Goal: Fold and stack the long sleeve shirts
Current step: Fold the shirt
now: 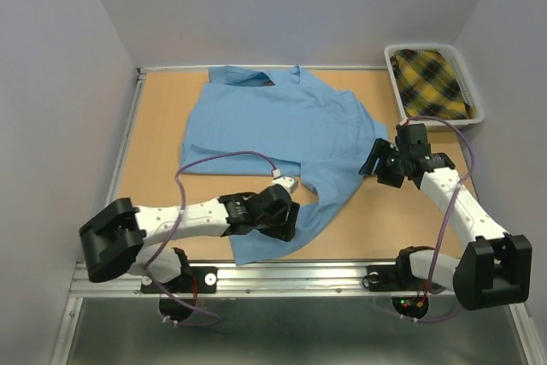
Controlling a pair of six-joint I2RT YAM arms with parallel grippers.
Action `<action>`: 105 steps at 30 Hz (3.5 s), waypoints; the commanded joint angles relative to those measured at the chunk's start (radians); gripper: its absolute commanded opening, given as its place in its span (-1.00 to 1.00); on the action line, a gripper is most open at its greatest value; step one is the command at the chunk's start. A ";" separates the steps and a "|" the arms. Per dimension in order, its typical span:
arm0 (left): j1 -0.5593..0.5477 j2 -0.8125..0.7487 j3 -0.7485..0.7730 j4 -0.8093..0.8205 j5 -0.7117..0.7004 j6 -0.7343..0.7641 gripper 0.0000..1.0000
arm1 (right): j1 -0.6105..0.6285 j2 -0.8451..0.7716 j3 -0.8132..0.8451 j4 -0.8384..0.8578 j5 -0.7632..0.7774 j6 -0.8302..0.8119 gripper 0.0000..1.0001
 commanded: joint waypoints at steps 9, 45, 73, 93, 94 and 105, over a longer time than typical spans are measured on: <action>-0.046 0.353 0.211 0.022 -0.203 0.068 0.07 | -0.005 -0.058 -0.018 0.031 -0.036 0.007 0.37; 0.327 0.001 0.027 -0.246 -0.258 -0.226 0.46 | -0.005 -0.108 -0.035 0.028 -0.051 0.007 0.37; 0.571 -0.088 -0.166 -0.232 -0.088 -0.270 0.31 | -0.003 -0.110 -0.041 0.030 -0.068 0.010 0.38; 0.499 -0.010 -0.157 -0.220 -0.122 -0.300 -0.79 | -0.003 -0.108 -0.064 0.042 -0.059 0.012 0.38; 0.497 -0.013 -0.156 -0.222 -0.123 -0.300 -0.92 | -0.003 -0.107 -0.062 0.044 -0.057 0.010 0.38; 0.494 -0.116 -0.038 -0.269 -0.160 -0.289 -1.00 | -0.005 -0.119 -0.067 0.042 -0.049 0.004 0.38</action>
